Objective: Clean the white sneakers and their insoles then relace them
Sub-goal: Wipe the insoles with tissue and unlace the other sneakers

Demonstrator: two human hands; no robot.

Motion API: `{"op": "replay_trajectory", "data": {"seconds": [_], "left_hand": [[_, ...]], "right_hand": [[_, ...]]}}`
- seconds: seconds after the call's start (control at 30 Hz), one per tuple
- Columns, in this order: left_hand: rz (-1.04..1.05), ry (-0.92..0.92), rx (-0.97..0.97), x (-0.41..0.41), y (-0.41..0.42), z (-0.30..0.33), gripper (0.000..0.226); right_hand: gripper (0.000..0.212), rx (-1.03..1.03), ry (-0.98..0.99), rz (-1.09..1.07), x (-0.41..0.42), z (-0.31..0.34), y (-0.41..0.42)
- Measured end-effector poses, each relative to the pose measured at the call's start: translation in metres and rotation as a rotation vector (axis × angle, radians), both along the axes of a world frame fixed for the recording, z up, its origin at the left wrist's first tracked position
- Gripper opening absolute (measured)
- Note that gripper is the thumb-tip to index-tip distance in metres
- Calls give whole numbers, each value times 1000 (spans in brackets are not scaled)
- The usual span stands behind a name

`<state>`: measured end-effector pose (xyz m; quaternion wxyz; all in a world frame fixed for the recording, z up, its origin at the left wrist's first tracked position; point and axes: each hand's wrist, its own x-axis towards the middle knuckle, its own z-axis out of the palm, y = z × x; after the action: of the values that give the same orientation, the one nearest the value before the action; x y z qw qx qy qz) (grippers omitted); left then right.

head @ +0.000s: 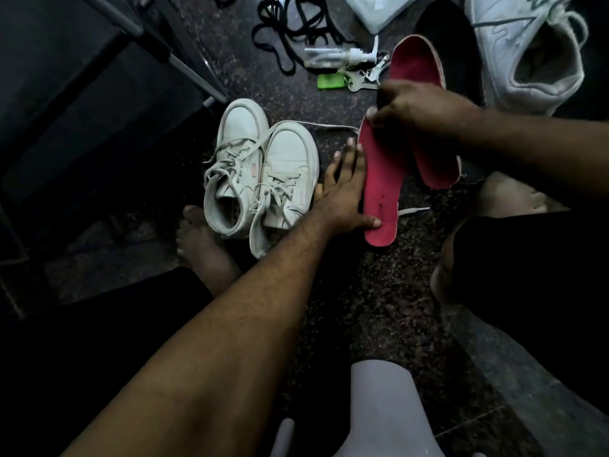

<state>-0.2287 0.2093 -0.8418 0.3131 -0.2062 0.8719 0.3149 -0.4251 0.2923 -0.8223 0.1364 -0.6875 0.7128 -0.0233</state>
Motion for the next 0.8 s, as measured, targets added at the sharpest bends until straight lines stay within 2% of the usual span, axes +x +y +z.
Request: {"op": "replay_trajectory", "data": {"seconds": [0.07,0.13,0.27,0.3,0.4,0.43,0.47,0.53,0.57,0.6,0.63,0.7,0.73,0.77,0.8], "left_hand": [[-3,-3,0,1,0,-2,141],[-14,2,-7,0,0,-4,140],[8,2,13,-1,1,-1,143],[12,6,11,-1,2,0,143],[18,31,-4,1,1,-2,142],[22,35,-5,1,1,-2,142],[26,33,-2,0,1,-2,142],[33,24,3,-2,1,-1,144],[35,23,2,-2,1,-1,144],[37,24,1,-2,2,-1,144],[39,28,2,-1,2,-2,143],[45,42,3,0,3,-2,142],[50,46,6,0,3,-3,141],[51,47,7,-1,4,-3,141],[49,47,4,-1,4,-3,142]], "right_hand": [[18,-12,-40,133,14,5,13],[22,2,-106,225,29,2,28],[10,-13,-242,-282,17,-5,35],[12,-22,-251,-256,16,-6,33],[23,-64,-181,186,34,-3,28],[24,-27,-183,231,35,-7,30],[23,12,-184,175,31,-7,33],[21,-18,-195,-178,21,-6,31],[23,-20,-180,-283,16,-10,31],[27,-8,-153,-275,18,-10,33],[31,1,-115,-145,24,-6,33],[35,-10,-197,196,44,-8,38],[34,-23,-200,284,52,-6,40],[30,-23,-166,253,52,-9,44],[27,11,-165,128,48,-6,46]]}}
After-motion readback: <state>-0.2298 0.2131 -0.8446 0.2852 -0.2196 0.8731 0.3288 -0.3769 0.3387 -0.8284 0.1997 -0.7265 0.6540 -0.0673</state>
